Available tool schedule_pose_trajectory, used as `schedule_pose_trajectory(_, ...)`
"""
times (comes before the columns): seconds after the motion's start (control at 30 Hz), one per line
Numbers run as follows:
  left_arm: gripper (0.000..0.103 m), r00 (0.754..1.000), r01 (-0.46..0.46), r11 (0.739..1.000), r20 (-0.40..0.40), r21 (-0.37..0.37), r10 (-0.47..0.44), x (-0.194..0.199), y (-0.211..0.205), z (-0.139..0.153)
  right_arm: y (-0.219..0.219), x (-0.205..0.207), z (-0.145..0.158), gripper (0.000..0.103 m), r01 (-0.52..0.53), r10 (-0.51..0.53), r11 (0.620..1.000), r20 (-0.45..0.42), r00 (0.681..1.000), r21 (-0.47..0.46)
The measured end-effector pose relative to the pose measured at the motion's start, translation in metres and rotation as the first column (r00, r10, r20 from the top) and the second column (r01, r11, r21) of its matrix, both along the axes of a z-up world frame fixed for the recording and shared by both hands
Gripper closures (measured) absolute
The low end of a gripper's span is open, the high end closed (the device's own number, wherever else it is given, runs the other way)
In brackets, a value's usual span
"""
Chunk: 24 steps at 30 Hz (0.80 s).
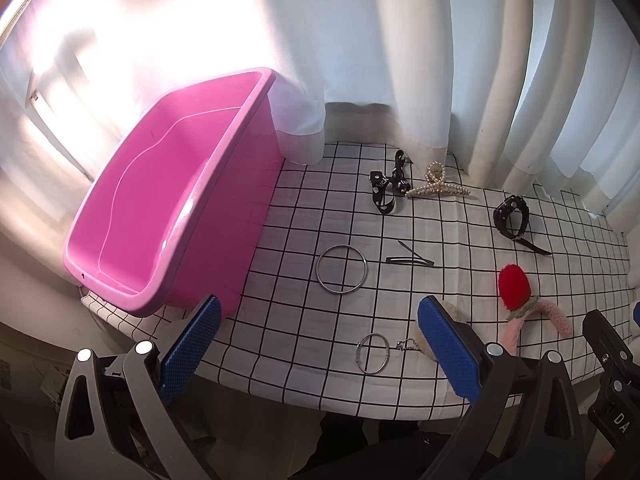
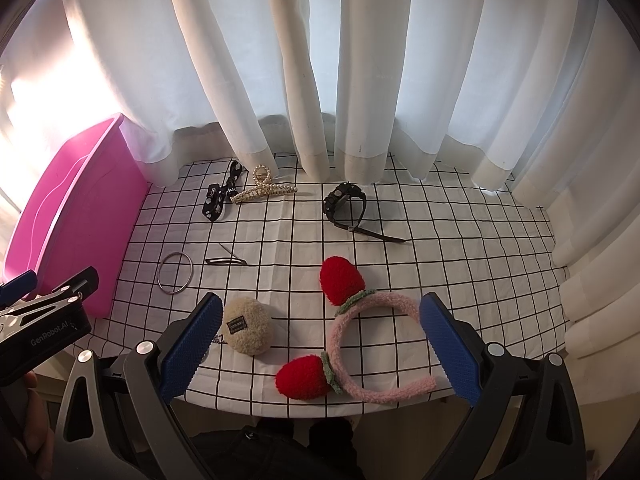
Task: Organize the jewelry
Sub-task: 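Close the right tool on the pink headband while the left tool grasps the silver bangle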
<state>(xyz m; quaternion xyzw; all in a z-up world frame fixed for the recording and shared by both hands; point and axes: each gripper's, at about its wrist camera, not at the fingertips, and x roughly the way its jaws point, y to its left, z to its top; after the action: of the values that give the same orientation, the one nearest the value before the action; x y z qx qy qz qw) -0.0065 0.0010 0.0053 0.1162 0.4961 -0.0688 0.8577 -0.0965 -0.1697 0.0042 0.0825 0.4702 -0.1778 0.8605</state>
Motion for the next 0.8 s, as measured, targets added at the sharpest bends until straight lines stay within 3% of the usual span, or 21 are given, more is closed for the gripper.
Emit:
schedule_pose_trajectory(0.37, 0.006, 0.995, 0.014, 0.999, -0.095, -0.041, -0.018, -0.004, 0.012, -0.036, -0.011, -0.007, -0.028, 0.009, 0.0, 0.002, 0.997, -0.024, 1.0, 0.075)
schedule_pose_trajectory(0.57, 0.006, 0.986, 0.049, 0.997, -0.159, -0.057, -0.057, -0.012, 0.014, -0.079, -0.03, -0.02, -0.061, 0.009, 0.033, -0.026, 0.992, -0.053, 0.998, 0.121)
schedule_pose_trajectory(0.8, 0.006, 0.975, 0.027, 0.995, -0.219, -0.095, -0.047, -0.016, 0.019, -0.131, -0.061, -0.033, -0.113, 0.009, 0.102, -0.079, 0.982, -0.144, 0.987, 0.161)
